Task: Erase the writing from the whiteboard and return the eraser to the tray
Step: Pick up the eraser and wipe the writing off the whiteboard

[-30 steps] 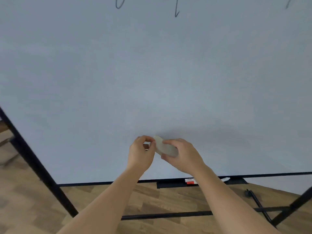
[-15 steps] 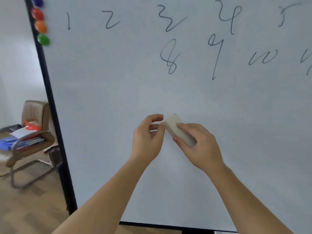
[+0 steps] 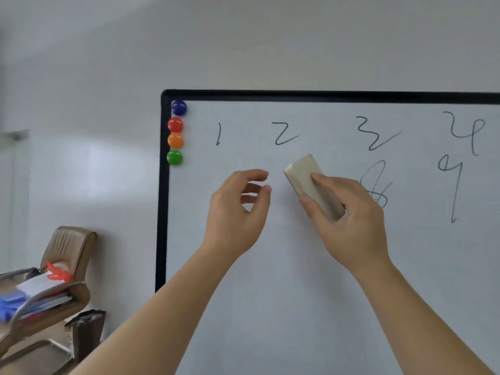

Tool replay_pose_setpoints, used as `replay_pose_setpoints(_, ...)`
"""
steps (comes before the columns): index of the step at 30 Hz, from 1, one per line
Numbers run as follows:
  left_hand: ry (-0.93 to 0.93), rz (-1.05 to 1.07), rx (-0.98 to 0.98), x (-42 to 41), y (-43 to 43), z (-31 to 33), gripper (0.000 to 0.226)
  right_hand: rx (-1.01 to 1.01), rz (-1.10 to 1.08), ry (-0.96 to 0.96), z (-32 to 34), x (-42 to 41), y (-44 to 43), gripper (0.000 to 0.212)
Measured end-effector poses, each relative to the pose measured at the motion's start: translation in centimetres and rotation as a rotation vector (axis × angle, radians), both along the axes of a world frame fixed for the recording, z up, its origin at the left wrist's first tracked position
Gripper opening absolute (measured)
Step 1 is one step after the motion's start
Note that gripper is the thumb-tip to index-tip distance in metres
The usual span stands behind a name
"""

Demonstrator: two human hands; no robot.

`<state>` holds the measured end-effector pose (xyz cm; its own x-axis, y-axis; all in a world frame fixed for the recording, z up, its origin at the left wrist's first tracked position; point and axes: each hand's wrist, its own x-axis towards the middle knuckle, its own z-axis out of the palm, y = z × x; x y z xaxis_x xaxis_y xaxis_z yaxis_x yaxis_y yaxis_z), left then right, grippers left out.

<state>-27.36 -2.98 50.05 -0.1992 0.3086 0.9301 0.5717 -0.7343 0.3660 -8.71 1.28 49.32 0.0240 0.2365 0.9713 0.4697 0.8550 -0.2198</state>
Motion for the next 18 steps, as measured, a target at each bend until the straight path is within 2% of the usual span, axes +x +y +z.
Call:
replay_pose_setpoints(5, 0.097, 0.120, 0.145, -5.6, 0.4, 4.8, 0.022, 0.107, -0.088, -0.007, 3.8, -3.7, 0.7, 0.038)
replay_pose_setpoints(9, 0.213, 0.342, 0.242, -9.3, 0.5, 8.7, 0.030, 0.184, -0.142, -0.040, 6.3, -6.6, 1.2, 0.038)
replay_pose_setpoints(14, 0.408, 0.542, 0.215, -11.8, 0.8, 13.3, 0.032, 0.325, -0.235, -0.064, 8.9, -9.2, 1.9, 0.036)
replay_pose_setpoints(18, 0.500, 0.599, 0.167, -12.6, 1.5, 15.1, 0.035, 0.376, -0.301, -0.107, 10.1, -10.7, 2.5, 0.035)
